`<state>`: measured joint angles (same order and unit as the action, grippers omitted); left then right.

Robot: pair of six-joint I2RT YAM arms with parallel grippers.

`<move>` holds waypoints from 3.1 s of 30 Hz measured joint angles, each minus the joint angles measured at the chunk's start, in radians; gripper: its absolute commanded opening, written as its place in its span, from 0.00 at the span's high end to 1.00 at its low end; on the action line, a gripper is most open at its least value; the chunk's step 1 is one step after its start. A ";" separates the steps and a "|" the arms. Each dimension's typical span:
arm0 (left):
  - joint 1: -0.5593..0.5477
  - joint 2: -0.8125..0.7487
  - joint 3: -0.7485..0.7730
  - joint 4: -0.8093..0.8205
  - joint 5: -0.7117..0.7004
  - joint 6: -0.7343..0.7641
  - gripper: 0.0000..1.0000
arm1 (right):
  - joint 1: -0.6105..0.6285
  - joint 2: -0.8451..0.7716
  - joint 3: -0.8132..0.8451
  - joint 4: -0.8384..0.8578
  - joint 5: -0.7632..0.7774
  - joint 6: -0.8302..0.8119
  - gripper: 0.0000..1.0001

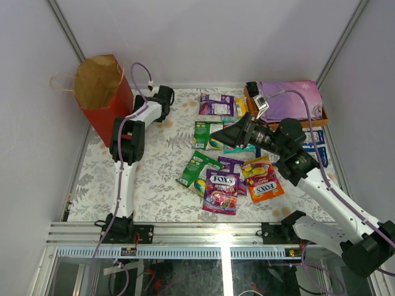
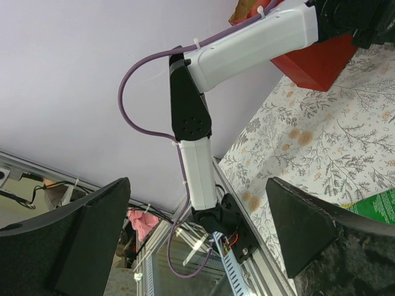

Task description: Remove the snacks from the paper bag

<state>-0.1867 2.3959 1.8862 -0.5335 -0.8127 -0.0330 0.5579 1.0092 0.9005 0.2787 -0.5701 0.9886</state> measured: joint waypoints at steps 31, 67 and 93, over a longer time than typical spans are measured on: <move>0.148 -0.067 -0.100 -0.077 -0.023 0.031 0.00 | 0.000 -0.079 -0.003 -0.012 -0.026 0.007 0.01; 0.140 0.284 0.487 -0.019 -0.018 0.098 0.00 | 0.000 0.102 -0.014 0.003 -0.016 -0.008 0.01; 0.159 -0.112 0.044 0.248 0.484 0.015 0.00 | 0.017 0.114 -0.010 -0.187 0.148 -0.149 0.01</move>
<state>-0.0273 2.2837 1.9301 -0.2855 -0.3286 -0.0181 0.5751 1.1236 0.8906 0.0914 -0.4225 0.8398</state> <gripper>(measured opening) 0.995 0.993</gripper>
